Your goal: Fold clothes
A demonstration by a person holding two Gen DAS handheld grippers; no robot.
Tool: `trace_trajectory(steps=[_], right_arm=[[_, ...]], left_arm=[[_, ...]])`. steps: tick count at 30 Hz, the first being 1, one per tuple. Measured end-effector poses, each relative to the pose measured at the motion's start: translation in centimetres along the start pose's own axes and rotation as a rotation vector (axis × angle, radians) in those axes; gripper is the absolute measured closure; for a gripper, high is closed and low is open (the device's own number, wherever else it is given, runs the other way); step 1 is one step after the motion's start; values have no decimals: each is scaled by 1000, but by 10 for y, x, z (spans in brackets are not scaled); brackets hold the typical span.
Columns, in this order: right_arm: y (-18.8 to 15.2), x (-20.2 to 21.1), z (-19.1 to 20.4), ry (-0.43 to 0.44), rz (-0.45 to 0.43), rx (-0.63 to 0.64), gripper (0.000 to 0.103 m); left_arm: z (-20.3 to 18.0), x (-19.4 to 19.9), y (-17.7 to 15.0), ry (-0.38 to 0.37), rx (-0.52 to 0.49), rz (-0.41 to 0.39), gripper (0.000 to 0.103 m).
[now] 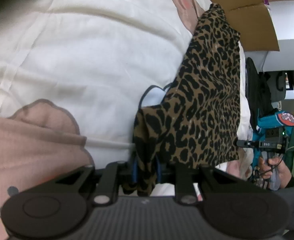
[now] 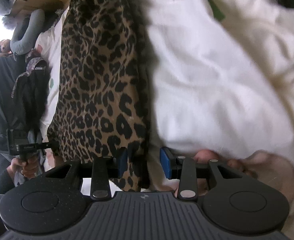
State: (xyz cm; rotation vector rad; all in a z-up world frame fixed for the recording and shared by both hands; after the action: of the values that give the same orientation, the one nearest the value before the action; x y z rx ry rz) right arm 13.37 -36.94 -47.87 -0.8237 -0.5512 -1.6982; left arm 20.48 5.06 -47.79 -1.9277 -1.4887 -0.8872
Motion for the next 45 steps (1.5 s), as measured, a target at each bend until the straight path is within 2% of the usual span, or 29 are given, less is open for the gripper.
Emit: trace_trajectory(steps=[6, 8, 19, 21, 22, 23, 30, 37, 43, 44, 45], right_arm=[[-2, -8, 9, 91, 1, -24, 64], [-1, -13, 9, 92, 3, -27, 64], [12, -23, 14, 90, -38, -20, 63], [12, -20, 13, 90, -47, -22, 64], [12, -18, 13, 88, -53, -25, 68], [12, -17, 11, 72, -62, -23, 77], [9, -23, 9, 17, -66, -31, 77], [14, -27, 4, 69, -89, -69, 77], [14, -30, 5, 102, -75, -57, 78], [14, -31, 7, 98, -69, -41, 79], [13, -31, 8, 101, -66, -32, 86]], left_arm=[[0, -2, 1, -12, 1, 2, 75], [-2, -3, 1, -24, 1, -1, 71], [0, -3, 2, -48, 25, -9, 71], [-1, -3, 2, -49, 27, -11, 71], [-1, -4, 2, -50, 28, -11, 71], [-1, -4, 2, -51, 28, -12, 71], [0, -6, 4, -50, 32, -8, 71], [-3, -8, 8, -38, 34, -9, 71], [-3, -9, 6, -30, 41, 5, 83], [-3, -9, 5, -26, 33, 9, 85], [-4, -9, 5, -20, 25, 12, 87]])
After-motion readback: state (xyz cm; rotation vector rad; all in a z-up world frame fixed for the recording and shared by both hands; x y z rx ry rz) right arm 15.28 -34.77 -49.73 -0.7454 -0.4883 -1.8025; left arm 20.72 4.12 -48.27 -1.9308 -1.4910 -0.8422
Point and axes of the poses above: each gripper's, at about its wrist camera, not at the fingertips, and x roughly against the way its jaws point, z to its left, y to its top, the point moved 10 cm from there along -x, roughly the way its jaws point
